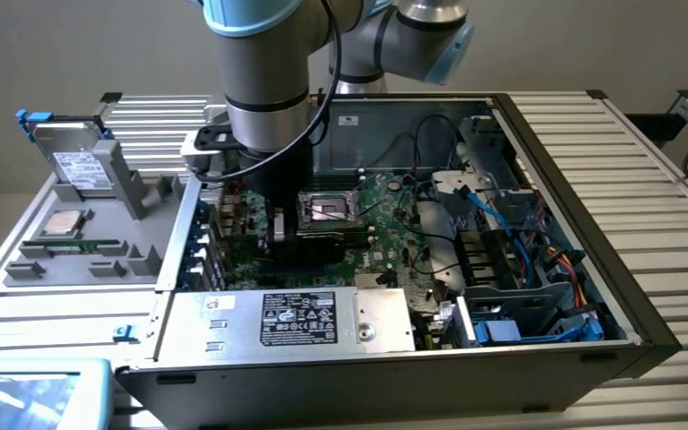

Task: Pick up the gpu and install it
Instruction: 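Insert the gpu into the slot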

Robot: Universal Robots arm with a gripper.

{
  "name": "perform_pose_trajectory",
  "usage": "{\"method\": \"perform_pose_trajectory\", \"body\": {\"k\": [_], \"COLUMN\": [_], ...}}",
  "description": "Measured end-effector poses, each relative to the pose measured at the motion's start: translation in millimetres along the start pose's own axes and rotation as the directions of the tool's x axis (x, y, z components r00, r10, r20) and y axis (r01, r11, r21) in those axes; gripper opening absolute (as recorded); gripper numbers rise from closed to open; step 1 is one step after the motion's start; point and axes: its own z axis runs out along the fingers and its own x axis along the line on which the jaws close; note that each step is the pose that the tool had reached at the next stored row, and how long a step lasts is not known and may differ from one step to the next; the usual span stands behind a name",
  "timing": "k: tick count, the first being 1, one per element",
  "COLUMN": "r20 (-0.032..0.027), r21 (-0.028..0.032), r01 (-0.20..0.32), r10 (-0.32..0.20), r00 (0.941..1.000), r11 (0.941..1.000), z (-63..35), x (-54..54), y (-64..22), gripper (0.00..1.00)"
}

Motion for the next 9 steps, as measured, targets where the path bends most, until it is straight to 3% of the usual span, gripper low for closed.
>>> {"method": "perform_pose_trajectory", "body": {"k": [9], "r20": [0.003], "r21": [-0.0051], "r01": [-0.003], "r10": [0.003], "r00": [1.0], "r11": [1.0], "z": [0.2], "x": [1.1], "y": [-0.2], "gripper": [0.29]}}
